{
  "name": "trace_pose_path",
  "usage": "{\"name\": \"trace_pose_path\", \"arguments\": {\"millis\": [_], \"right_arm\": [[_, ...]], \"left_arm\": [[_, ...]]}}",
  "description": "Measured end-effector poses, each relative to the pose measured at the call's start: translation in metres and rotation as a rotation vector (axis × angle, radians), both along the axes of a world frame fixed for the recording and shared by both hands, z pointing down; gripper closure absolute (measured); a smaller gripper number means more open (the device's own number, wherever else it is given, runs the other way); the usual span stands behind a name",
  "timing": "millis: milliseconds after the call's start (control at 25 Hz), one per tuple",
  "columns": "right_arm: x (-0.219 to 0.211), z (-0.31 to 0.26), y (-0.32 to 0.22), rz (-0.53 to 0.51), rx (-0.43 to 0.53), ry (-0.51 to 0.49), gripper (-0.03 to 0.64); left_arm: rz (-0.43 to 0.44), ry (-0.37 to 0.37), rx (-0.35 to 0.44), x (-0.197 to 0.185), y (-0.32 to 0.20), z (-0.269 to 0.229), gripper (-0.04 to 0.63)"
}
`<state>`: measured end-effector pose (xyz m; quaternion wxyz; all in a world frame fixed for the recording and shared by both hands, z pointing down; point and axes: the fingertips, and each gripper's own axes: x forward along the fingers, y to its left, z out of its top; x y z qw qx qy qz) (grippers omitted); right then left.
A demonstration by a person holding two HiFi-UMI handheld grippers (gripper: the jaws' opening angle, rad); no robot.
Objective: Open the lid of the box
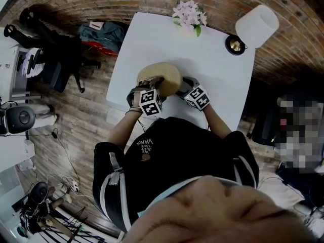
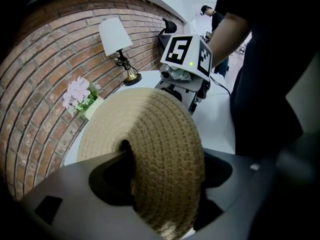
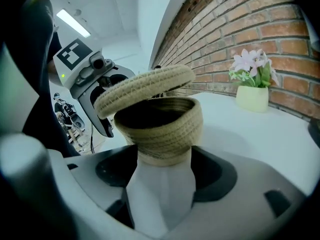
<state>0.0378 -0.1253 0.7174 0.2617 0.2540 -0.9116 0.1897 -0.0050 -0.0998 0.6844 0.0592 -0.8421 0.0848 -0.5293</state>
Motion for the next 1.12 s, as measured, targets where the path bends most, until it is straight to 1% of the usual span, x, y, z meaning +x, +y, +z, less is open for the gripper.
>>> {"name": "trace_pose_path", "arguments": {"millis": [120, 280, 520, 680, 960, 1120], "right_arm": [[0.001, -0.002, 0.001, 0.003, 0.007, 0.005, 0.307], [0.004, -0.009, 0.001, 0.027, 0.007, -0.011, 0.307], [0.010, -0.019, 0.003, 0.072, 0.012, -0.028, 0.307], [0.013, -0.024, 0.005, 0.119, -0.002, -0.058, 0.307], [0.022, -0.035, 0.005, 0.179, -0.001, -0.092, 0.307], [0.028, -0.046, 0.004, 0.221, 0.008, -0.110, 0.307]], "left_arm": [[-0.033, 0.047, 0.011, -0.001, 0.000, -0.010, 0.235], [-0.070, 0.102, 0.051, -0.003, -0.002, -0.023, 0.235], [-0.159, 0.213, 0.092, -0.010, -0.006, -0.040, 0.235], [-0.222, 0.285, 0.110, -0.016, -0.009, -0.048, 0.235], [-0.310, 0.359, 0.149, -0.030, -0.012, -0.059, 0.235], [-0.363, 0.400, 0.156, -0.039, -0.012, -0.063, 0.235]]}}
